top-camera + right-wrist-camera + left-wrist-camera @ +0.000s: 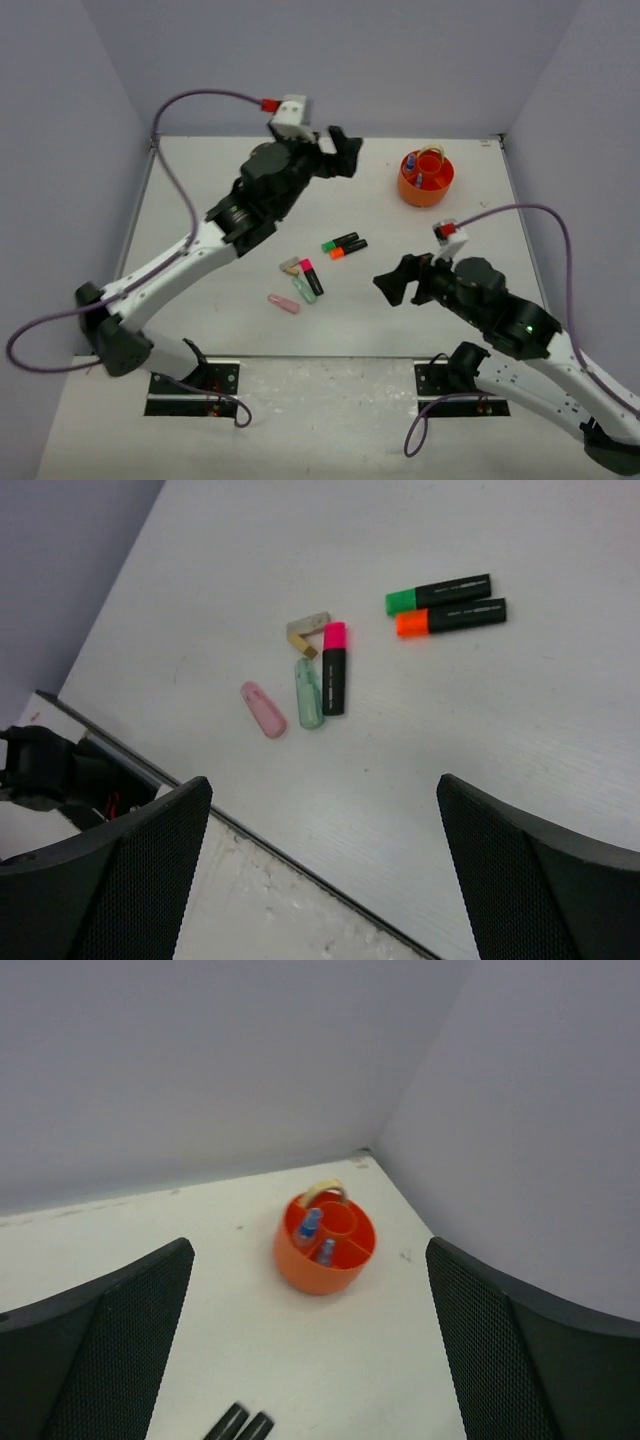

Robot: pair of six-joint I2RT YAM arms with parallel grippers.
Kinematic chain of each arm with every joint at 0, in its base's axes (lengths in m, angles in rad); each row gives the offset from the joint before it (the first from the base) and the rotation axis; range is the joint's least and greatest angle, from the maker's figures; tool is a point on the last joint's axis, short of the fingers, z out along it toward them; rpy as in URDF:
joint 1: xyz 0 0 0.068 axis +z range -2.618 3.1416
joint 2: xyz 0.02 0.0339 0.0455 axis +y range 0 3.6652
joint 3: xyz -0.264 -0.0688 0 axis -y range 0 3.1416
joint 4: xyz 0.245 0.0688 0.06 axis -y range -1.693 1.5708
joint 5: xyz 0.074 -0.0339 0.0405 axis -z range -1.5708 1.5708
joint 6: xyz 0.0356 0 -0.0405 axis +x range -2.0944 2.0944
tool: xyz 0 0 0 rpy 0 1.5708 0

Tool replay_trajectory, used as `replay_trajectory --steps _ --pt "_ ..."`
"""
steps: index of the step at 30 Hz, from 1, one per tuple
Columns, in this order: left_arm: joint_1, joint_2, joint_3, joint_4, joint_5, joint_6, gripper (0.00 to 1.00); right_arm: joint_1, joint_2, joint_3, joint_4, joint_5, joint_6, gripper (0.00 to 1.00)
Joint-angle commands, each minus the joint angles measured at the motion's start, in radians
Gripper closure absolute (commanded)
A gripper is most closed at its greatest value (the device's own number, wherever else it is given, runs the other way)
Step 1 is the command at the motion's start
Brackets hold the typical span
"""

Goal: Sort the stationery into containers
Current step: Place the stationery in the storage box, then pick up the stationery from the center of the board.

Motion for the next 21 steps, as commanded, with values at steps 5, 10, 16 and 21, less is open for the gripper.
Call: replay_trajectory --steps 5,10,16,21 --pt "0.029 -0.523 -0.341 -0.633 -0.533 -0.29 0.0 0.032 0.627 0.141 0.241 -0.091 -0.016 0.27" --pt "0.03 -0.666 -0.358 -0.727 -0.464 -0.229 0.0 0.124 0.984 0.347 0.182 -0.031 -0.048 0.37" --pt "0.029 -0.741 -0.444 -0.747 -0.383 -0.126 0.0 0.158 1.187 0.482 0.165 -0.062 -0.068 0.48" --pt "0.03 -0.835 -0.557 -0.678 -0.304 -0.083 0.0 0.162 1.304 0.563 0.135 -0.055 -0.086 0.5"
